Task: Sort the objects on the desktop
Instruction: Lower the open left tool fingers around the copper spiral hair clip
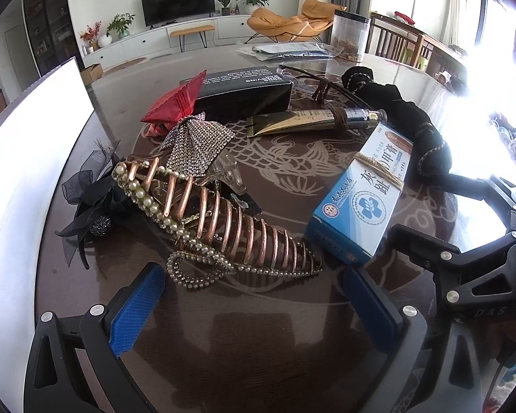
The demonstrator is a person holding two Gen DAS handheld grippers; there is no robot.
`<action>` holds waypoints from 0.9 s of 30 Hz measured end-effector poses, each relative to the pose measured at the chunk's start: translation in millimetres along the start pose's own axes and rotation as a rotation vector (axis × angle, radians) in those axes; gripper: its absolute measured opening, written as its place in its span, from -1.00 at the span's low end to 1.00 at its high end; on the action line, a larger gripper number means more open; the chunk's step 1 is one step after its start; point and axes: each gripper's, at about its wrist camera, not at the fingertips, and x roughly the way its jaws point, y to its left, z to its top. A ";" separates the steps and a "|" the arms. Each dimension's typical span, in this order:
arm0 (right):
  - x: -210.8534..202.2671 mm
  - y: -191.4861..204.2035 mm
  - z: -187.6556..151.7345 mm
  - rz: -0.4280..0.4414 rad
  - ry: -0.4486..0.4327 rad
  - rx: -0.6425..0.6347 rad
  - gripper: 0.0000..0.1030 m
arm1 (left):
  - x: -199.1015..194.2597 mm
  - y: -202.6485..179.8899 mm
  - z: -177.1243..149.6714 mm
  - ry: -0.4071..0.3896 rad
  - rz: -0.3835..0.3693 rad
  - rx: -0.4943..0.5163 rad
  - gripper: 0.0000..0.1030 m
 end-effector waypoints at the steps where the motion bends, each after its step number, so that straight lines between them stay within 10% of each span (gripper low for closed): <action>1: 0.3 -0.6 0.8 -0.001 0.001 0.001 1.00 | 0.8 -0.1 1.7 0.000 -0.007 0.010 1.00; 27: 2.5 -7.3 4.4 0.002 0.000 0.007 1.00 | 11.2 18.0 16.5 -0.022 0.054 -0.075 1.00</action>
